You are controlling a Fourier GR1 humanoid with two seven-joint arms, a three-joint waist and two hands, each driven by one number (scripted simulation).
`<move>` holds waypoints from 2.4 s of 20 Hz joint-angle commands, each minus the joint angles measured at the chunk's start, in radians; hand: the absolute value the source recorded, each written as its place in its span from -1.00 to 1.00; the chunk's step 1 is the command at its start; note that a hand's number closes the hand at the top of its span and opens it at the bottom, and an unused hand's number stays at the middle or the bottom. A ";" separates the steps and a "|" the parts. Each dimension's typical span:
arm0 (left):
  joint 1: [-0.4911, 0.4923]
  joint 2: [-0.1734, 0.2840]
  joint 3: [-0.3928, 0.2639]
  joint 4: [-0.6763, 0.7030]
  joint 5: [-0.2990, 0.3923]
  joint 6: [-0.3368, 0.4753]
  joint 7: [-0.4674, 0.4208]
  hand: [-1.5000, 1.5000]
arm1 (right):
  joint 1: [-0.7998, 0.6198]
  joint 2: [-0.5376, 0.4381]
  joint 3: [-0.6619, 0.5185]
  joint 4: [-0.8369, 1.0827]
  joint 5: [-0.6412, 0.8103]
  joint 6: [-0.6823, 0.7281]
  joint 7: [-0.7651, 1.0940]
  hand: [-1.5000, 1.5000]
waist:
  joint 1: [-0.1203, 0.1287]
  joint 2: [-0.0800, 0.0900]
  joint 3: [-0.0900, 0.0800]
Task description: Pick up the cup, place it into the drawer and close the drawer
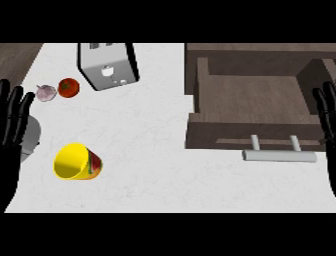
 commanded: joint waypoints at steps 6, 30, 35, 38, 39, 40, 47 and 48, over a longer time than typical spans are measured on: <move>0.130 0.015 0.054 -0.104 0.129 -0.112 -0.046 -1.00 | -0.028 0.015 -0.021 0.042 -0.073 0.035 0.026 -1.00 | -0.017 -0.013 -0.009; 0.090 -0.037 0.098 -0.029 0.273 -0.082 0.112 -1.00 | -0.031 0.058 0.006 0.105 -0.134 0.085 0.035 -1.00 | -0.020 -0.013 -0.009; 0.140 -0.097 0.040 0.094 0.191 -0.095 -0.026 -1.00 | -0.085 0.065 0.021 0.071 -0.104 0.046 0.100 -1.00 | -0.020 -0.013 -0.009; 0.142 -0.071 0.082 0.112 0.231 -0.110 -0.002 -1.00 | -0.080 0.038 -0.003 0.018 -0.132 0.067 0.135 -1.00 | -0.021 -0.013 -0.009; 0.127 -0.046 0.122 0.096 0.252 -0.103 0.037 -1.00 | -0.064 0.027 -0.043 0.113 -0.156 0.103 0.049 -1.00 | -0.020 -0.013 -0.009; 0.188 -0.062 0.109 0.118 0.237 -0.144 -0.052 -1.00 | -0.015 0.047 0.006 0.041 -0.123 0.087 0.078 -1.00 | -0.021 -0.013 -0.009; 0.153 -0.053 0.147 0.273 0.192 -0.131 -0.109 -1.00 | -0.098 0.061 0.025 0.038 -0.106 0.050 0.133 -1.00 | -0.021 -0.012 -0.009; 0.154 -0.056 0.171 0.372 0.197 -0.154 -0.198 -1.00 | -0.081 0.030 -0.039 0.083 -0.149 0.087 0.089 -1.00 | -0.022 -0.012 -0.009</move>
